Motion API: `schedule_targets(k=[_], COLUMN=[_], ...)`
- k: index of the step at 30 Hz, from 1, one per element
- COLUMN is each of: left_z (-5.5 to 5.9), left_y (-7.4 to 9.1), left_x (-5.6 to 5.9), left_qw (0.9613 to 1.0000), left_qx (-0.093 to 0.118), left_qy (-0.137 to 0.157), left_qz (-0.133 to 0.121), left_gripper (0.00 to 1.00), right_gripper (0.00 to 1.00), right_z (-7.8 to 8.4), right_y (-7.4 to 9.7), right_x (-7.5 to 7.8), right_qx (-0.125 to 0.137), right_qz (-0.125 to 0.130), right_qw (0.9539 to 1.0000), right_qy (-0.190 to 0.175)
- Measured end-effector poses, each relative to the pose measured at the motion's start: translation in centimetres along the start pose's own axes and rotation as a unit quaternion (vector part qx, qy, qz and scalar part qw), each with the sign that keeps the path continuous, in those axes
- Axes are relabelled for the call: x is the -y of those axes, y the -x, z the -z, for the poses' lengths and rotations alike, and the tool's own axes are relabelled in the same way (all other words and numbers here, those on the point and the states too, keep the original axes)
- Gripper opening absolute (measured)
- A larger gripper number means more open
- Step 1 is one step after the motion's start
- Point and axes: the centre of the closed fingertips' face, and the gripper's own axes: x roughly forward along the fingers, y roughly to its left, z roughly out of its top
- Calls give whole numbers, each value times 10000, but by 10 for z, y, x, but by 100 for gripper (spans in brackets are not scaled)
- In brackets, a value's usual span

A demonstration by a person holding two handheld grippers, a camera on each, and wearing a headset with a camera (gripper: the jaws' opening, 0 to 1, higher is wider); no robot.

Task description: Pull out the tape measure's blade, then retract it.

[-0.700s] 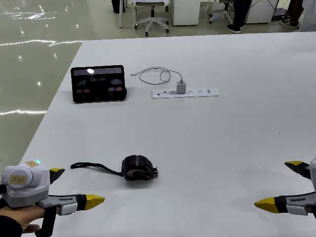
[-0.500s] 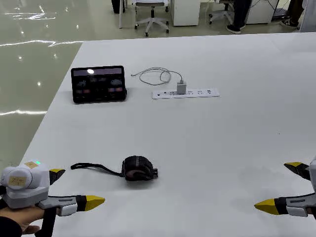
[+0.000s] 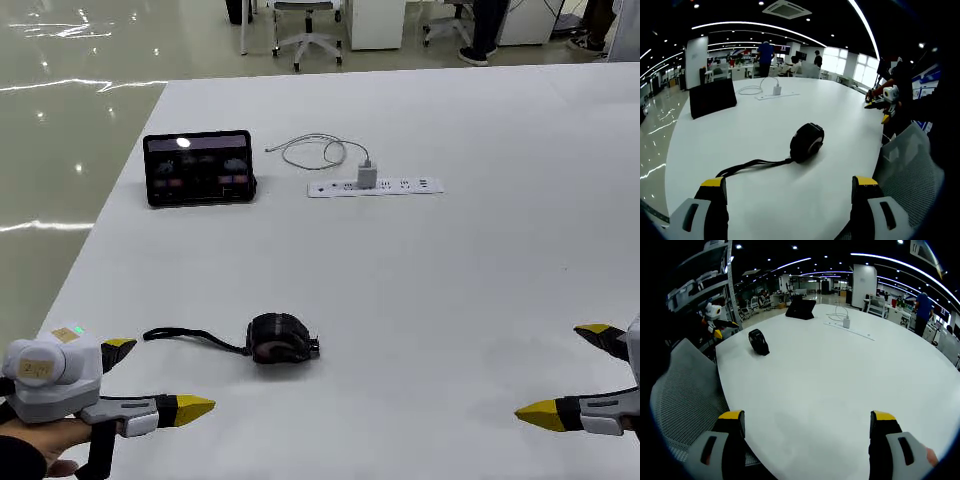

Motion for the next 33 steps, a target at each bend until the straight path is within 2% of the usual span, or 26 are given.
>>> schedule_targets(k=[1, 2, 4, 6, 10, 18, 23, 28, 31, 33], left_z=[0, 2, 4, 1, -2, -9, -15, -20, -23, -25], left_y=[0, -1, -1, -2, -6, -16, -24, -34, -38, -41], left_x=[-2, -5, -5, -3, 1, 5, 5, 3, 4, 8], left_qw=[10000, 9999, 9998, 9999, 9999, 9993, 9981, 9973, 9962, 9957], left_qx=[19, -53, -126, -67, -83, -66, -161, -287, -321, -348], left_qy=[-39, -33, 157, 134, -106, -295, -468, -554, -698, -705], left_qz=[-56, -116, -75, -23, 33, 240, 364, 380, 402, 497], left_gripper=[100, 100, 100, 100, 100, 100, 100, 100, 100, 100], right_gripper=[100, 100, 100, 100, 100, 100, 100, 100, 100, 100], right_z=[0, 0, -1, -1, -5, -15, -18, -22, -25, -25], right_y=[0, 0, 0, 0, 0, -4, -7, -9, -11, -12], right_x=[1, 1, 1, 3, 3, 5, 5, 3, 2, 0], right_qx=[2, 17, 42, 45, 101, 280, 288, 336, 358, 338], right_qz=[26, 31, 20, 29, 37, -3, -6, -26, -48, -73], right_qw=[10000, 10000, 10000, 10000, 9999, 9996, 9995, 9993, 9992, 9990], right_qy=[20, 23, -7, -3, -2, 59, 90, 136, 151, 293])
